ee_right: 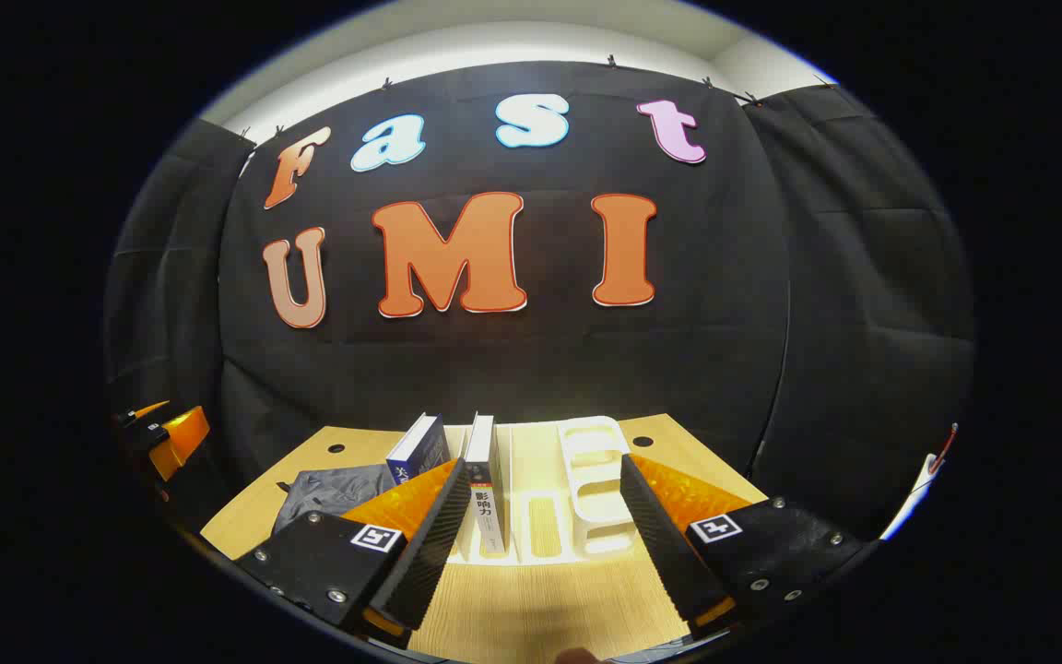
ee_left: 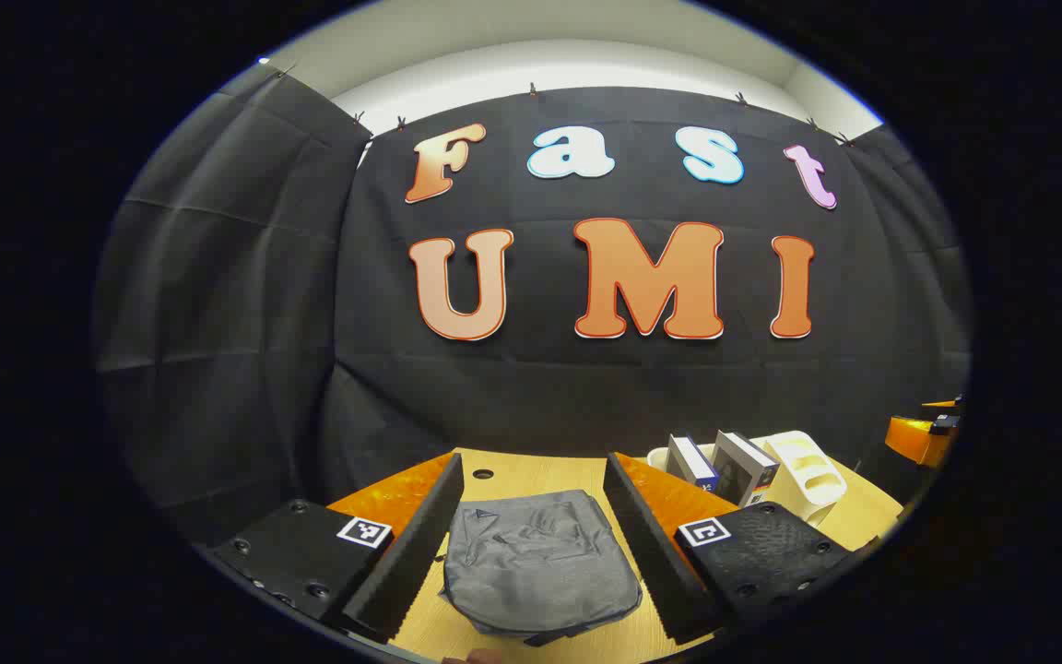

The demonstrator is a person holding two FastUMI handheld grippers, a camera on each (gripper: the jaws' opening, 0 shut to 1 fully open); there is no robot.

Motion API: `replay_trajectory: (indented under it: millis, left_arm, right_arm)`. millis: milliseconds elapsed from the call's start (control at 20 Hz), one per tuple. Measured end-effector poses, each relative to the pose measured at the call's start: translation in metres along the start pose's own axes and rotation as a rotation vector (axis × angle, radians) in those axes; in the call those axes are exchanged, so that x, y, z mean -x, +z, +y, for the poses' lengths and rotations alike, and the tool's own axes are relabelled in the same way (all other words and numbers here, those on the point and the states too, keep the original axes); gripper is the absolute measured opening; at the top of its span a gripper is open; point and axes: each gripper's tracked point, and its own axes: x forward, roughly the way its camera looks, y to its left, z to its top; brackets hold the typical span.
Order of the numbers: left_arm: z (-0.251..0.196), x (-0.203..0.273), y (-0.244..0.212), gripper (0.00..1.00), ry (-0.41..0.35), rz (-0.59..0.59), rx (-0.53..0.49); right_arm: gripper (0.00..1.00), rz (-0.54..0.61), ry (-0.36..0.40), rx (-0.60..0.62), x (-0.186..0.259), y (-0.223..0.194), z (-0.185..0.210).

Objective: Open the schoolbag, grab two books from the bookshelf and put them into the schoolbag.

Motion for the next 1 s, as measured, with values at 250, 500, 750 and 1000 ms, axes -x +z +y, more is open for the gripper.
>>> replay_trajectory:
  millis: [250, 500, 750, 1000]
  left_arm:
    - [-0.009, 0.003, -0.003, 0.97, -0.021, 0.012, 0.018]
    - [-0.006, 0.004, -0.002, 0.97, -0.015, 0.012, 0.004]
    - [-0.001, 0.004, -0.002, 0.97, -0.008, 0.011, 0.007]
    - [0.007, 0.003, -0.005, 0.97, 0.005, 0.016, -0.006]
  right_arm:
    - [0.97, 0.001, -0.019, -0.008, 0.004, 0.001, -0.009]
    - [0.97, 0.007, -0.019, -0.008, 0.004, -0.001, -0.009]
    - [0.97, 0.002, -0.005, 0.016, 0.003, 0.001, 0.0]
    - [0.97, 0.008, 0.004, 0.016, -0.001, -0.002, 0.005]
